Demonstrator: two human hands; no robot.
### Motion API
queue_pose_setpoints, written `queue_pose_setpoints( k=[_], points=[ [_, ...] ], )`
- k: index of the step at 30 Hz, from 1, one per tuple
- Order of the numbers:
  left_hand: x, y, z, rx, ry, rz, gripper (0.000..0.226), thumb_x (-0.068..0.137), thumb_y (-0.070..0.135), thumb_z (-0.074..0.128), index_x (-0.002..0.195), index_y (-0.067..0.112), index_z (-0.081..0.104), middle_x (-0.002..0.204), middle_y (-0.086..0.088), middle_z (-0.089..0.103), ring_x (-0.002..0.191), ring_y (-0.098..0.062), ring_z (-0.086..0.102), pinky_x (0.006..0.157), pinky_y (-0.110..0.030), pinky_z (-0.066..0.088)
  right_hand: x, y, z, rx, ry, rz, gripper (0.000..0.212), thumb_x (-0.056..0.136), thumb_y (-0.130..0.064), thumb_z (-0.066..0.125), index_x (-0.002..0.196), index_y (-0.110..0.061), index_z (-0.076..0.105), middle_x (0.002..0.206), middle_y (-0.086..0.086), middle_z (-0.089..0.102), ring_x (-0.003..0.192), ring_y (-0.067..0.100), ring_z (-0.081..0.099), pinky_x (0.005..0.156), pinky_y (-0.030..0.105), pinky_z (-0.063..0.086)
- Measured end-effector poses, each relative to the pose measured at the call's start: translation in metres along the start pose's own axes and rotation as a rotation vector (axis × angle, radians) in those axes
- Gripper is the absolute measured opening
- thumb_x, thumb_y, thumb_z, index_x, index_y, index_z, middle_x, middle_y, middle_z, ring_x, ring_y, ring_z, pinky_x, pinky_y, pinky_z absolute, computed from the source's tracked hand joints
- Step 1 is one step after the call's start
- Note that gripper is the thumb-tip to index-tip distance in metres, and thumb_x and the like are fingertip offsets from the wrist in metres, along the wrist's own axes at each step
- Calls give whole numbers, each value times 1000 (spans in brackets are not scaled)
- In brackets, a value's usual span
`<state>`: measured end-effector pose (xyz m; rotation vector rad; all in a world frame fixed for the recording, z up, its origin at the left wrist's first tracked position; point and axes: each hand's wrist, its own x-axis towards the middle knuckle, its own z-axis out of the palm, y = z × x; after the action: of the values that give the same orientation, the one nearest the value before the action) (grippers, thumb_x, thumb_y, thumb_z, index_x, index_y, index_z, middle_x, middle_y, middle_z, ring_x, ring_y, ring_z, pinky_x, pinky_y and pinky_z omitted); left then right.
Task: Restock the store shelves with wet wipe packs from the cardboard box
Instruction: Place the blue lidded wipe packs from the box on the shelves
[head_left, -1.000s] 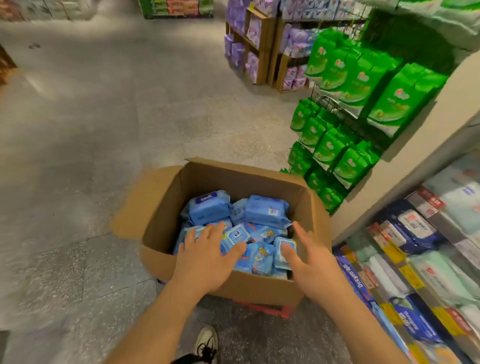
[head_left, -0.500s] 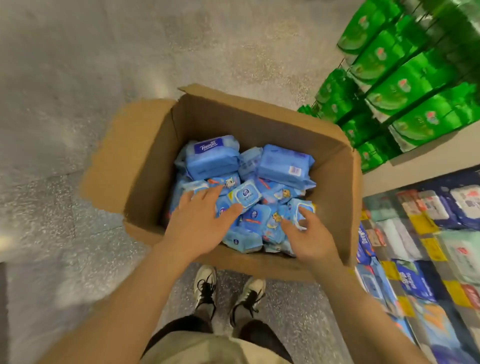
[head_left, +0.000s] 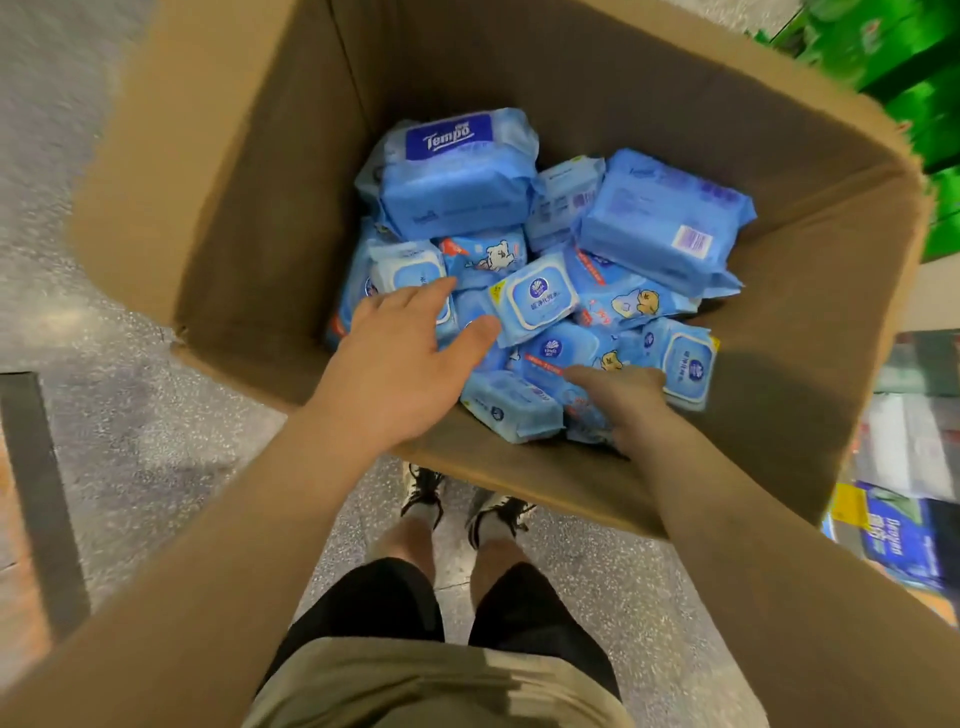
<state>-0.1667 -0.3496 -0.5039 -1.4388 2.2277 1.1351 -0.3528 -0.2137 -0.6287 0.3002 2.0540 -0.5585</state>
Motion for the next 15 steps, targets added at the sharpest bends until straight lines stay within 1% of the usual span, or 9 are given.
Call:
queue_pose_setpoints(
  k=[1, 2, 4, 5, 6, 8, 10, 12, 15],
  points=[
    [1, 0, 0, -8, 3, 0, 66, 99, 59, 46, 155, 23, 40, 154, -6, 46, 144, -24, 32, 119, -32, 17, 8, 0, 5, 19, 9, 35, 134, 40, -47, 90, 141, -9, 10, 129, 14, 55, 109, 34, 63, 90, 54, 59],
    [2, 0, 0, -18, 3, -5, 65, 100, 58, 47, 155, 23, 40, 153, -7, 47, 143, -24, 33, 119, -32, 17, 12, -1, 10, 59, 33, 53, 132, 43, -46, 92, 140, -11, 9, 128, 14, 54, 108, 33, 64, 87, 53, 61],
    [5, -2, 0, -48, 1, -19, 64, 100, 57, 47, 154, 24, 41, 152, -6, 47, 140, -24, 35, 120, -33, 19, 12, -7, 17, 165, 111, 100, 115, 53, -38, 95, 130, -21, 12, 129, 13, 47, 104, 32, 64, 74, 49, 64],
    [7, -4, 0, -60, 3, -27, 64, 99, 57, 48, 154, 25, 41, 152, -6, 47, 140, -25, 35, 120, -35, 21, 13, -10, 21, 202, 156, 124, 111, 55, -34, 96, 127, -25, 12, 131, 12, 42, 104, 32, 61, 69, 48, 64],
    [8, -5, 1, -68, 6, -34, 64, 99, 58, 48, 154, 26, 41, 152, -5, 47, 140, -26, 35, 120, -37, 23, 15, -10, 25, 214, 191, 134, 113, 56, -31, 97, 129, -28, 12, 136, 12, 37, 106, 31, 58, 67, 47, 64],
    [12, -9, 1, -73, 8, -42, 65, 98, 61, 47, 154, 29, 40, 152, -2, 47, 140, -30, 35, 120, -40, 26, 19, -7, 30, 200, 214, 140, 119, 58, -29, 99, 140, -29, 11, 147, 12, 29, 112, 29, 49, 67, 45, 64],
    [14, -12, 1, -70, 6, -43, 66, 97, 61, 46, 154, 30, 40, 153, -1, 46, 142, -30, 34, 120, -40, 27, 21, -4, 34, 178, 196, 144, 129, 53, -30, 101, 145, -29, 11, 152, 12, 23, 119, 29, 47, 68, 43, 64],
    [16, -13, 1, -68, 6, -35, 66, 97, 61, 47, 155, 29, 39, 153, -2, 46, 142, -30, 34, 119, -41, 28, 23, -4, 36, 180, 177, 149, 132, 47, -31, 103, 142, -31, 12, 147, 13, 31, 115, 32, 55, 63, 41, 64],
    [15, -14, 0, -68, -14, -18, 66, 98, 60, 48, 155, 28, 39, 153, -2, 46, 145, -29, 32, 120, -42, 28, 16, -8, 33, 197, 164, 116, 115, 56, -26, 100, 135, -24, 16, 132, 11, 44, 101, 28, 59, 56, 38, 60]
  ],
)
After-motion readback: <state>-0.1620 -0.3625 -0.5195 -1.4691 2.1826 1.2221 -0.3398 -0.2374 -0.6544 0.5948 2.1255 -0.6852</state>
